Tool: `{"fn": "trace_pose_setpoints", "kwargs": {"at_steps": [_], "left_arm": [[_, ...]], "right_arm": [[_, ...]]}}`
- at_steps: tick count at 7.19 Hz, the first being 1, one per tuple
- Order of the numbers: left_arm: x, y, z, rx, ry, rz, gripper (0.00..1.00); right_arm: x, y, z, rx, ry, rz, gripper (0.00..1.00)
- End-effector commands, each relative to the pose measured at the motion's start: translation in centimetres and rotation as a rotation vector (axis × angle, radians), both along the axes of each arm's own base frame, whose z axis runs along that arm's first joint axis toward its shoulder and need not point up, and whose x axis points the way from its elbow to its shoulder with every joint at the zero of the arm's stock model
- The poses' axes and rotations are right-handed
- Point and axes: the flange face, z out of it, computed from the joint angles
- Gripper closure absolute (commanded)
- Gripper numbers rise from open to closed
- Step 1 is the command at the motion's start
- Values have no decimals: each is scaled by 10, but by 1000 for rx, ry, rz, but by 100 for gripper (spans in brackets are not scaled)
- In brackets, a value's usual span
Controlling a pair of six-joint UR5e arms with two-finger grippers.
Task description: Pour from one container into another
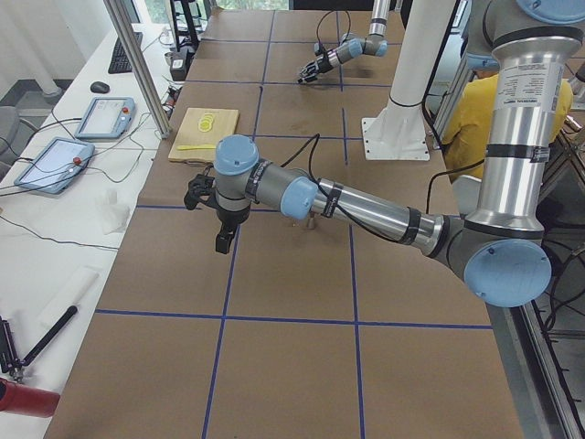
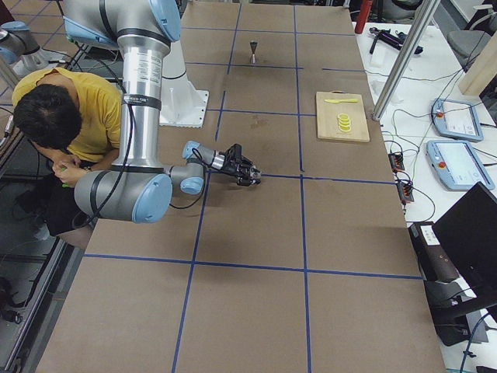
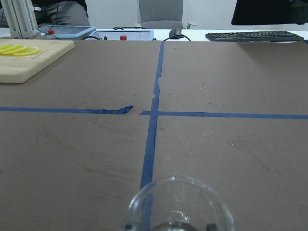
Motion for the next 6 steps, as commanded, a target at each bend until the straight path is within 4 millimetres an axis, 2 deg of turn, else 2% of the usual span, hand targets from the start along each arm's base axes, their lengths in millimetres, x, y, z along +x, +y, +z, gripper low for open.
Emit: {"fn": "trace_pose_setpoints", "kwargs": {"at_steps": [1,2,3,4,5,6], "left_arm": [[0,0,0,1,0,0,0],[0,0,0,-1,0,0,0],[0,0,1,-1,0,0,0],[0,0,0,1,0,0,0],[0,0,-1,3,0,0,0],[0,0,-2,0,1,-2,0]], "right_arm": [[-1,5,1,2,-1,-8,100],[-1,6,1,3,-1,-10,95],[-1,7,-1,4,-6,-10,74],[-1,7,-7,6,-16,-10,48],[0,8,-12,10,-25,-8,0],[-1,9,-13,11,-28,-12,0]]}}
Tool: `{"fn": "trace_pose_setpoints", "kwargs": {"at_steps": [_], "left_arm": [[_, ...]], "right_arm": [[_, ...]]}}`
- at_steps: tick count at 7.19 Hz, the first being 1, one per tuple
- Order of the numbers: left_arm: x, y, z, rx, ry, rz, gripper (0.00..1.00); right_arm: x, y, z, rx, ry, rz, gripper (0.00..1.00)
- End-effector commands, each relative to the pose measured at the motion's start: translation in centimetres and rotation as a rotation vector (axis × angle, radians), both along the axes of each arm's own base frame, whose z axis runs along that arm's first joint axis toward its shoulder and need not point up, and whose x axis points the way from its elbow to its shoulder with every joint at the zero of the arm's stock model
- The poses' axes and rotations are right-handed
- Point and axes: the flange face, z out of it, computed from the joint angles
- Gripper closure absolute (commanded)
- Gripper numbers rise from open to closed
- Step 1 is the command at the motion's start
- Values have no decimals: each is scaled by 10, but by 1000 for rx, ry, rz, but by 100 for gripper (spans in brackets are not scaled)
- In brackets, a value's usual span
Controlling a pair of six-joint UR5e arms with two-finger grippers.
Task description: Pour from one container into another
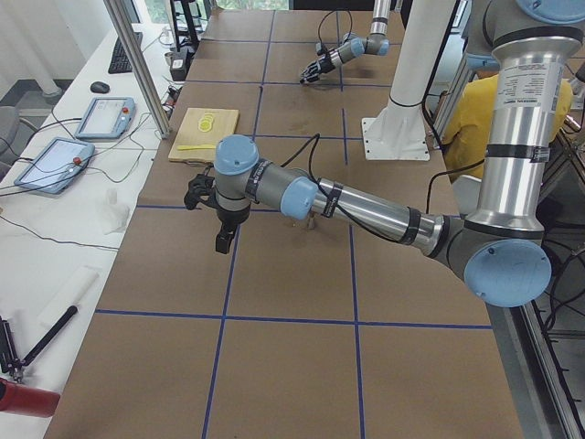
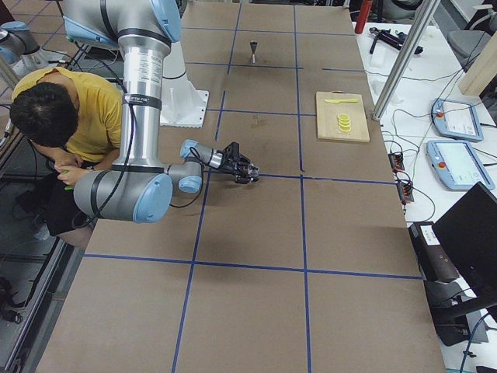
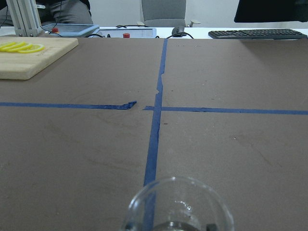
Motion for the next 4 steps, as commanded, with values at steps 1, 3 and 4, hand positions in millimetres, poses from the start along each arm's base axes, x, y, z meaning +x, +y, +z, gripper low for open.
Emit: {"fn": "trace_pose_setpoints", "kwargs": {"at_steps": [1,3,4], "left_arm": [[0,1,-3,1,2,-3,0],[0,1,-4,2,2,-4,0],[0,1,-4,-3,3,-8,0]], "right_arm": [[-1,4,-4,2,-6,-8,0],[1,9,2,2,6,-17,0],[2,11,3,2,3,-22,0]]}}
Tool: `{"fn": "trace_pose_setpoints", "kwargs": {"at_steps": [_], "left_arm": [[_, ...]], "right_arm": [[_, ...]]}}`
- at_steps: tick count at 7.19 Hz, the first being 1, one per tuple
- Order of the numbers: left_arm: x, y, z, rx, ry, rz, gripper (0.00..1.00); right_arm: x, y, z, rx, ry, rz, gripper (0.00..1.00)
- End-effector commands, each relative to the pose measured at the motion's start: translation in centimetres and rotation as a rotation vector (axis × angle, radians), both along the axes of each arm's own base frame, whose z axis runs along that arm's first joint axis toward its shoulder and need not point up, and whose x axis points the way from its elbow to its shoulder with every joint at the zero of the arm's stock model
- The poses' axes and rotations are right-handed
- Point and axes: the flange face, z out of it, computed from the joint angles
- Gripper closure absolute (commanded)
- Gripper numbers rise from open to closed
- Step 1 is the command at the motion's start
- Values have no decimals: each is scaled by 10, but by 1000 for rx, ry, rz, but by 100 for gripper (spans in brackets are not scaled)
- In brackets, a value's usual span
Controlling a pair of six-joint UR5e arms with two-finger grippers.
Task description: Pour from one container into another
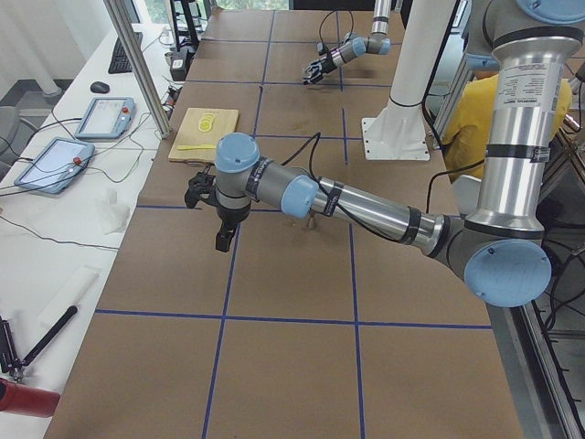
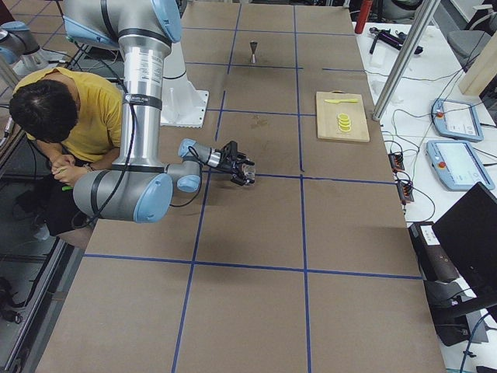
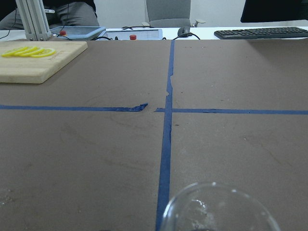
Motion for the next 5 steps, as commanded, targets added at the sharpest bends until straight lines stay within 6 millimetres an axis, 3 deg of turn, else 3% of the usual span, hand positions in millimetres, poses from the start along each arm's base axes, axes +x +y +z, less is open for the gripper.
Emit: {"fn": "trace_pose_setpoints", "kwargs": {"at_steps": [1,5], "left_arm": [[0,1,-4,1,3,-6,0],[-1,2,-6,1,4,-11,0]], "right_arm": [[1,5,2,0,1,-10,0],[-1,8,-2,1,-9,-19,0]]}}
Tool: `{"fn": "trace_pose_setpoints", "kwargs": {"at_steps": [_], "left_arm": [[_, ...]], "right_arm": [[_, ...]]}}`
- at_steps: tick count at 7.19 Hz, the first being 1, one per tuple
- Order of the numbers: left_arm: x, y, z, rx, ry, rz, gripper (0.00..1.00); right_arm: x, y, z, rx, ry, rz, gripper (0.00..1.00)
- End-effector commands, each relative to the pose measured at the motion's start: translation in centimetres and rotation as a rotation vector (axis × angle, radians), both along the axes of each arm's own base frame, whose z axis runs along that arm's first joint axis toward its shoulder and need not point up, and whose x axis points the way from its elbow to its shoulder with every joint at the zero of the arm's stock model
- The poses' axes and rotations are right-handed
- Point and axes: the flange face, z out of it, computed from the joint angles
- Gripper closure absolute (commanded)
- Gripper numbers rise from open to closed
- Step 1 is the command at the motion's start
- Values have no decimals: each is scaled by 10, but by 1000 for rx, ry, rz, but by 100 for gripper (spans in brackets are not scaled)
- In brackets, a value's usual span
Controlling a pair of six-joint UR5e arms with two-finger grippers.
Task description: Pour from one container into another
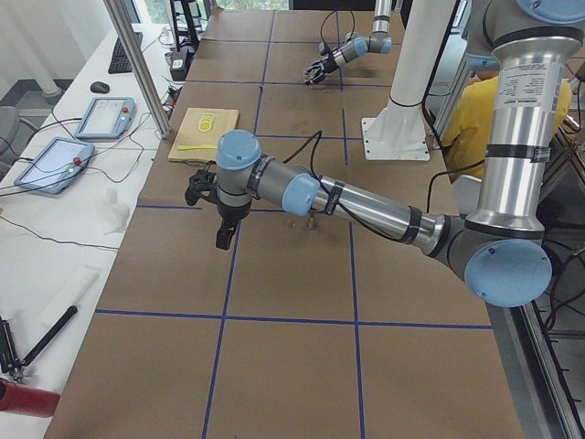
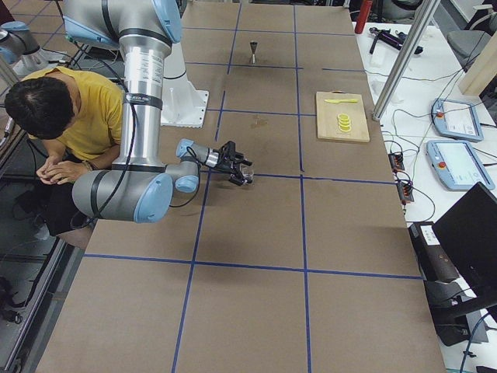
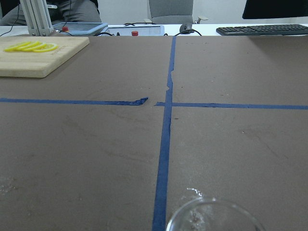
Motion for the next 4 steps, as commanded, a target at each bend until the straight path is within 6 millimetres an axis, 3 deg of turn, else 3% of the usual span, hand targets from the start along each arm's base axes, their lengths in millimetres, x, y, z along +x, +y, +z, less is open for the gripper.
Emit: {"fn": "trace_pose_setpoints", "kwargs": {"at_steps": [1,4], "left_arm": [[0,0,0,0,0,0,0],[0,0,-1,-3,2,-4,0]], "right_arm": [[1,1,-11,1,-24,-4,0],[41,25,-26,-6,-27,-66,0]]}}
